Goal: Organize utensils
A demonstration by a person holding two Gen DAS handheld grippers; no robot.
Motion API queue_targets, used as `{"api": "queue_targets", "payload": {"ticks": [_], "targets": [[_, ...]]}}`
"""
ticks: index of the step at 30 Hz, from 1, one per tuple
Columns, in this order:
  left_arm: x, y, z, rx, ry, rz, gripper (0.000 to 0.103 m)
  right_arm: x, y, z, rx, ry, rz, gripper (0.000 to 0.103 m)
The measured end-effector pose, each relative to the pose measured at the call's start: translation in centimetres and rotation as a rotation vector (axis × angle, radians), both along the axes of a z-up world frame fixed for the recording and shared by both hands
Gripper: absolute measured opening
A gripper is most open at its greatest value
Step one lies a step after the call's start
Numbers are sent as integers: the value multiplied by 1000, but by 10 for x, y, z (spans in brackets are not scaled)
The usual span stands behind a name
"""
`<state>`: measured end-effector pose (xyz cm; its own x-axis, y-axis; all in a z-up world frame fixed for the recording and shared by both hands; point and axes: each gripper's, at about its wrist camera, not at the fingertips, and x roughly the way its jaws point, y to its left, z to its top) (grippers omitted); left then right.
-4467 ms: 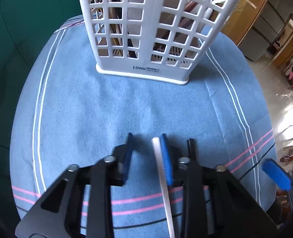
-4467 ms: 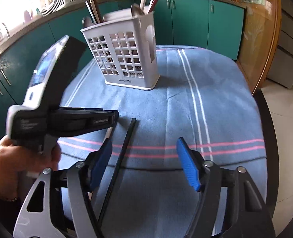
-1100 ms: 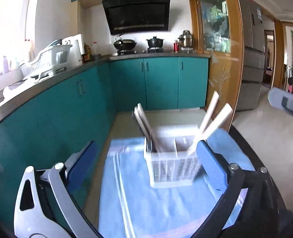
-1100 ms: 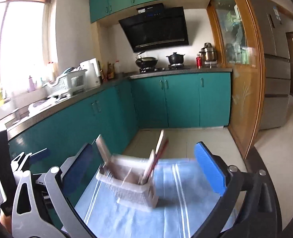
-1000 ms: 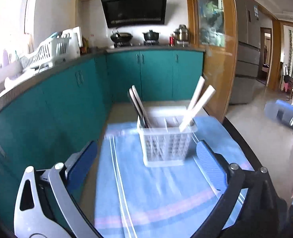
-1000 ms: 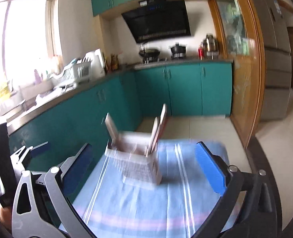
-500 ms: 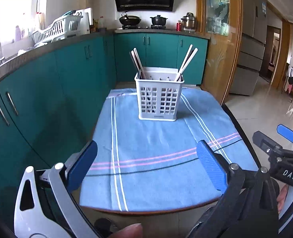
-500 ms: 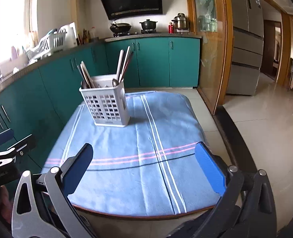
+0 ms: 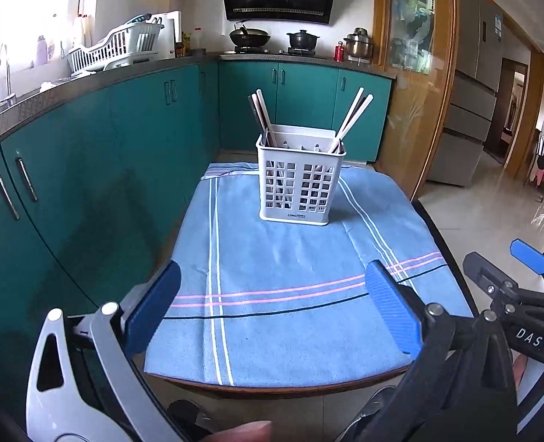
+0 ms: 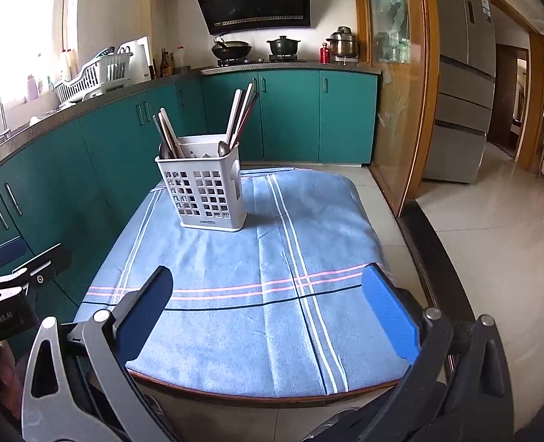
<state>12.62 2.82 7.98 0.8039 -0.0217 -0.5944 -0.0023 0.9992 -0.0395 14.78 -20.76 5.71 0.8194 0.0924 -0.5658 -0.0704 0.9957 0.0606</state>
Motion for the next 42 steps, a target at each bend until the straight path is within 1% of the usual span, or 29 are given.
{"api": "queue_targets", "payload": {"ticks": [11, 42], "targets": [[1, 0, -1, -2, 0, -14, 99, 2, 0, -1, -1, 7, -4, 100], [4, 4, -1, -9, 5, -12, 99, 4, 2, -2, -3, 13, 8, 100]]}}
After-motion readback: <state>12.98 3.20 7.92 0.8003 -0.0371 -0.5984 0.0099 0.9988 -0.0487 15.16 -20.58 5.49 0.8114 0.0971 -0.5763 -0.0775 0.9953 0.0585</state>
